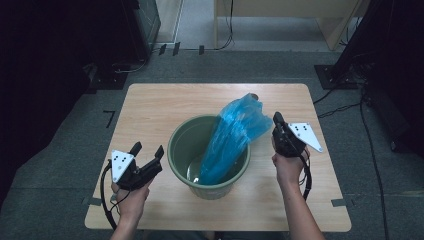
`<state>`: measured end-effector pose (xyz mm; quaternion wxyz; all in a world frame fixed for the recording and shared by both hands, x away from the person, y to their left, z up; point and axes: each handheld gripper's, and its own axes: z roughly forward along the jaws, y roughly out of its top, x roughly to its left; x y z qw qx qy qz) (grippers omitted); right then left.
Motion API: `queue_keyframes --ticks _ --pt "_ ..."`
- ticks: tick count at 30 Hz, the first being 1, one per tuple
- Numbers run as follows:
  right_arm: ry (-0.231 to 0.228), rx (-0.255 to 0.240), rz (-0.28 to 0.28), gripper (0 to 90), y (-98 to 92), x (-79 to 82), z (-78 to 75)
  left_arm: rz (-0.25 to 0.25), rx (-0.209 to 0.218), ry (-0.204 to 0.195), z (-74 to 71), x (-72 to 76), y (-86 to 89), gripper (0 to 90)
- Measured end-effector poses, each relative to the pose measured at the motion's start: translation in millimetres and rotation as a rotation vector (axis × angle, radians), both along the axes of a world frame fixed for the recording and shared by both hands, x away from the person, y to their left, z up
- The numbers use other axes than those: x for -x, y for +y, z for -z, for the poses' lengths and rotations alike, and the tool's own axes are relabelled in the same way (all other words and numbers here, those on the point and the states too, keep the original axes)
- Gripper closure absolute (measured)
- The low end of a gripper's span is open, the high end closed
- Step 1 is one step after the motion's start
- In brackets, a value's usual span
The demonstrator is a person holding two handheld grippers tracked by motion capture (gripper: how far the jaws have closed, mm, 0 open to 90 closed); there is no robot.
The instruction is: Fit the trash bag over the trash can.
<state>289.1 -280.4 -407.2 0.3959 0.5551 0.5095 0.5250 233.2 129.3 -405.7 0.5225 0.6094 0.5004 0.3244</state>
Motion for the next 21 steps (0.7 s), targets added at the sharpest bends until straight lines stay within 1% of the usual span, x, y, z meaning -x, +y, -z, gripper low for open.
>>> queue_keyframes --ticks 2,5,8,10,11,14,16,19,21 --pt "0.025 -0.021 -0.024 78.9 -3.8 -4.0 7.7 -0.004 -0.001 0.000 0.0 -0.1 0.6 24.9" --pt "0.050 -0.059 -0.035 72.1 -9.2 -10.7 16.5 -0.007 0.001 0.002 0.3 -0.2 0.8 24.9" --pt "0.069 -0.097 -0.042 67.4 -12.8 -16.6 22.6 -0.008 -0.001 0.002 1.1 -0.2 0.1 24.9" --pt "0.073 -0.108 -0.050 65.3 -12.8 -19.4 25.4 -0.003 -0.004 0.006 1.7 -0.4 -0.3 24.9" --pt "0.076 -0.109 -0.054 64.5 -12.0 -20.3 26.4 -0.004 -0.003 0.007 2.1 -0.4 -0.9 24.9" --pt "0.080 -0.072 -0.034 64.1 -9.5 -21.6 28.7 0.002 -0.006 0.008 3.1 0.2 -2.4 24.9" --pt "0.074 -0.052 -0.019 64.4 -9.5 -21.5 30.9 0.004 -0.009 0.009 4.1 0.6 -3.0 24.9" --pt "0.083 -0.036 -0.005 64.4 -11.1 -19.9 37.9 0.004 -0.007 0.013 5.0 0.7 -2.4 24.9" --pt "0.090 -0.027 0.014 64.3 -11.6 -17.3 44.4 0.003 -0.008 0.012 5.0 0.6 -1.8 24.9"
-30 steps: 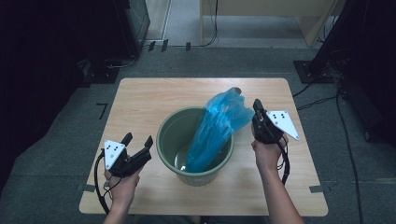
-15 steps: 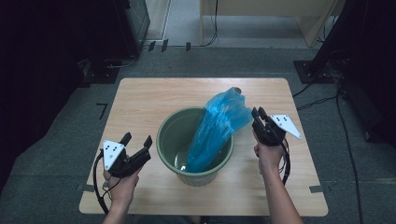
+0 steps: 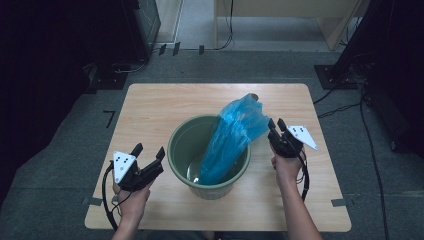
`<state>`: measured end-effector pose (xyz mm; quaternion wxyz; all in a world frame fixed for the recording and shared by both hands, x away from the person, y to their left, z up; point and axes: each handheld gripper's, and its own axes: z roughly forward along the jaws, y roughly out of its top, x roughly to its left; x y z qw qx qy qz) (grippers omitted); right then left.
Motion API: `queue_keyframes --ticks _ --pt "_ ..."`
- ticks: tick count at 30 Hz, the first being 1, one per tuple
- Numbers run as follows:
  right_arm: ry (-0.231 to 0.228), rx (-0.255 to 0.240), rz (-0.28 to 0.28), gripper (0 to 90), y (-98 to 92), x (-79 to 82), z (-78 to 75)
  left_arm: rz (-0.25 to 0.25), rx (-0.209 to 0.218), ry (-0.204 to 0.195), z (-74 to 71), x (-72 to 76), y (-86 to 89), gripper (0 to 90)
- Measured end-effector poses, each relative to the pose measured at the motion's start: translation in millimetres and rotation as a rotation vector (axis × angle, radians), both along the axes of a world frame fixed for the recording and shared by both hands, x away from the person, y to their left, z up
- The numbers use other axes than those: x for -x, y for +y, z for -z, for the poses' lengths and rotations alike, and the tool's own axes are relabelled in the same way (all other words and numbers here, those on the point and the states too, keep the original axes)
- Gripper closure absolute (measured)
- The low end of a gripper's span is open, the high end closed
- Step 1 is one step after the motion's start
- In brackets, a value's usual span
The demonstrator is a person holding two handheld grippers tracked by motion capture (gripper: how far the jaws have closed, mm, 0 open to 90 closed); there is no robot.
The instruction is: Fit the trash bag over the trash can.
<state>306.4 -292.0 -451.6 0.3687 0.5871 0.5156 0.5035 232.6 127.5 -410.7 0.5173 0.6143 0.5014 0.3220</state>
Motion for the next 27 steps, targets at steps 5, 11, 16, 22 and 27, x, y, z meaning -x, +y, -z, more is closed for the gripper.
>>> queue_keyframes --ticks 5,11,16,22,27 --pt "0.025 -0.009 0.027 62.5 -2.1 5.3 16.3 -0.004 0.001 0.000 -0.4 0.6 0.6 24.9" --pt "0.071 0.013 0.040 51.4 1.4 6.8 33.9 -0.002 0.008 -0.001 -1.1 0.8 0.8 24.9" --pt "0.122 0.046 0.051 39.0 11.8 -3.4 42.9 0.002 0.011 -0.007 -3.6 0.5 -0.8 24.9" --pt "0.131 -0.002 0.095 33.1 14.2 -21.6 38.8 0.003 0.017 -0.017 -7.6 0.9 -0.9 24.9" --pt "0.075 -0.035 0.095 35.9 15.4 -28.4 23.8 0.005 0.022 -0.024 -10.6 1.7 0.6 24.9"
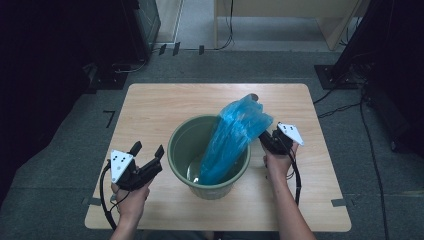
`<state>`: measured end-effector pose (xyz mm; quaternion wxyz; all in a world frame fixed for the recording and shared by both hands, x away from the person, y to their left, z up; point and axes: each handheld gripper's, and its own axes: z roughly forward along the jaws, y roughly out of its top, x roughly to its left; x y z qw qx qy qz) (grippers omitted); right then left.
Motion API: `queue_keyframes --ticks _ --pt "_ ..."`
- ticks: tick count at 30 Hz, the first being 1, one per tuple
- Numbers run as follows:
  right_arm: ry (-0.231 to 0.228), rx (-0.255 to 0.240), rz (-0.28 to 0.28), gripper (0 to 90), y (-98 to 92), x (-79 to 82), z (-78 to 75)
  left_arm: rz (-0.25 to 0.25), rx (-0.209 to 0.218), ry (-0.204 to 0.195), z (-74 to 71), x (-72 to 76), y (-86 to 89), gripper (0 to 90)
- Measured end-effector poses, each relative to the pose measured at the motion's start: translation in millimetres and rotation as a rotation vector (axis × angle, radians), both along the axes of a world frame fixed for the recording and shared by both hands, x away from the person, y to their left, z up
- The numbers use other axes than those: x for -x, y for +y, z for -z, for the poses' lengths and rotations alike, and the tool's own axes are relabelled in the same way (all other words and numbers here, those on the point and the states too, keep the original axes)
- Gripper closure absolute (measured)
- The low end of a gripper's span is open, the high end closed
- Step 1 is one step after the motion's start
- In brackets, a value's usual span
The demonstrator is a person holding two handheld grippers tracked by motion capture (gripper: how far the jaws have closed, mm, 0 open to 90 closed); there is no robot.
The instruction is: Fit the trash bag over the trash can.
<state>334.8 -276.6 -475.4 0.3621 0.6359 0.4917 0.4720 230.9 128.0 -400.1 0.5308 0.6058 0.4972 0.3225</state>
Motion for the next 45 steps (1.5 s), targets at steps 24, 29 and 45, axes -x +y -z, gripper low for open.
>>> queue_keyframes --ticks 24,29,45 --pt "-0.380 0.050 -0.098 40.4 31.8 32.9 -109.6 0.058 0.020 -0.086 -32.8 5.6 -14.9 24.9" --pt "-0.448 0.054 -0.139 41.9 41.6 44.3 -130.6 0.081 0.025 -0.119 -45.1 7.4 -21.5 24.9" --pt "-0.597 0.091 -0.323 60.3 81.6 77.5 -174.7 0.158 0.042 -0.201 -76.0 7.5 -45.0 24.9"
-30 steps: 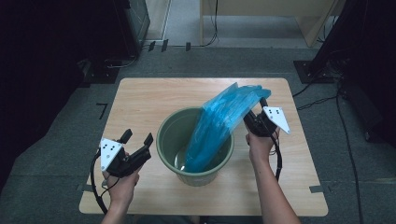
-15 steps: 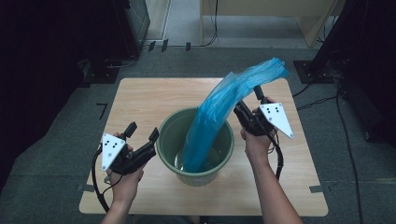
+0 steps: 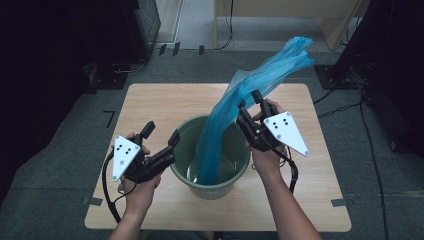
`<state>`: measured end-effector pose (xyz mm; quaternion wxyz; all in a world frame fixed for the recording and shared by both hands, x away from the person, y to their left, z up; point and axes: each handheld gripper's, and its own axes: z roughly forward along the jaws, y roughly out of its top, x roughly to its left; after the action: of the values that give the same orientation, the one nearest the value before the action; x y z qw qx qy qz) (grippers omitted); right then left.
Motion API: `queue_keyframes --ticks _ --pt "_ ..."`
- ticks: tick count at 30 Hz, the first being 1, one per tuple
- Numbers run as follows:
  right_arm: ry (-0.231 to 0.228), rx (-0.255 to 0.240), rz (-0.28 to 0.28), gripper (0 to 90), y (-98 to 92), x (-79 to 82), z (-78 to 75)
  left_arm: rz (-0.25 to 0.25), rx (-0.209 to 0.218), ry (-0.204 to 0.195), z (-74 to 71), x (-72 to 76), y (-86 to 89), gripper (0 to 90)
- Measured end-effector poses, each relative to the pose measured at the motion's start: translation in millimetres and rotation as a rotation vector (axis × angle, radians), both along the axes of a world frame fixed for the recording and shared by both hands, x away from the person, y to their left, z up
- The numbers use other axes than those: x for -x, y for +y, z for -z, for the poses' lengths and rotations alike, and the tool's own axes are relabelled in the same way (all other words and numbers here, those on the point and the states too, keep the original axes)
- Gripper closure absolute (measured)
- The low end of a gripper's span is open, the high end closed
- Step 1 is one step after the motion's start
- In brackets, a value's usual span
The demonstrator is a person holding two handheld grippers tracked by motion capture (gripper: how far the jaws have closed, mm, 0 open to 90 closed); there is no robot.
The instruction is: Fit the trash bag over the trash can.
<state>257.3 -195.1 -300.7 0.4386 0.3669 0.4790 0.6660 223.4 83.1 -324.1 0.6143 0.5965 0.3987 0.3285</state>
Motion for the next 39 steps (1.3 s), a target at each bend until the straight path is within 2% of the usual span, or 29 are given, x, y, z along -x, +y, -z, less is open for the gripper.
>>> queue_keyframes --ticks 5,12,15,17,19,20,23,24,26,27,29,31,34,39 --pt "-0.008 0.019 -0.037 60.8 13.1 5.4 -6.0 0.028 0.021 -0.017 -9.0 -0.7 -7.4 25.5" --pt "-0.023 0.033 -0.066 60.6 27.4 11.2 -14.1 0.123 0.037 -0.079 -23.6 6.3 -21.8 26.2" --pt "-0.032 0.040 -0.077 60.6 32.6 14.5 -17.2 0.180 0.041 -0.106 -27.9 9.5 -27.0 26.4" --pt "-0.035 0.047 -0.086 60.6 35.7 16.8 -19.3 0.210 0.033 -0.123 -29.1 11.8 -30.2 26.7" --pt "-0.040 0.054 -0.096 60.5 38.1 18.8 -21.3 0.235 0.002 -0.142 -29.6 13.5 -35.0 30.7" --pt "-0.044 0.055 -0.100 60.5 39.1 19.8 -22.1 0.228 -0.014 -0.147 -29.7 13.8 -37.7 33.6" --pt "-0.052 0.064 -0.108 60.3 41.6 22.5 -23.5 0.170 -0.057 -0.148 -28.7 13.0 -43.0 58.7" --pt "-0.054 0.072 -0.106 60.1 41.9 23.0 -23.5 0.165 -0.054 -0.143 -28.3 12.0 -42.8 72.5" --pt "-0.055 0.080 -0.099 59.8 41.3 23.7 -23.3 0.159 -0.055 -0.136 -27.6 11.5 -41.3 86.8" --pt "-0.050 0.076 -0.096 59.7 40.2 23.4 -23.5 0.162 -0.060 -0.137 -27.2 11.5 -40.6 90.0" --pt "-0.045 0.072 -0.081 59.7 36.1 22.4 -23.9 0.172 -0.062 -0.136 -26.6 11.5 -39.5 90.0" --pt "-0.044 0.067 -0.060 59.5 30.9 21.3 -24.6 0.159 -0.058 -0.132 -26.6 11.7 -37.8 90.0" --pt "-0.032 0.054 -0.024 59.4 22.4 19.7 -24.7 0.131 -0.027 -0.121 -27.2 10.4 -33.5 90.0" --pt "-0.013 0.045 0.004 58.8 12.9 18.1 -21.4 0.095 0.009 -0.109 -26.5 7.9 -27.4 90.0"
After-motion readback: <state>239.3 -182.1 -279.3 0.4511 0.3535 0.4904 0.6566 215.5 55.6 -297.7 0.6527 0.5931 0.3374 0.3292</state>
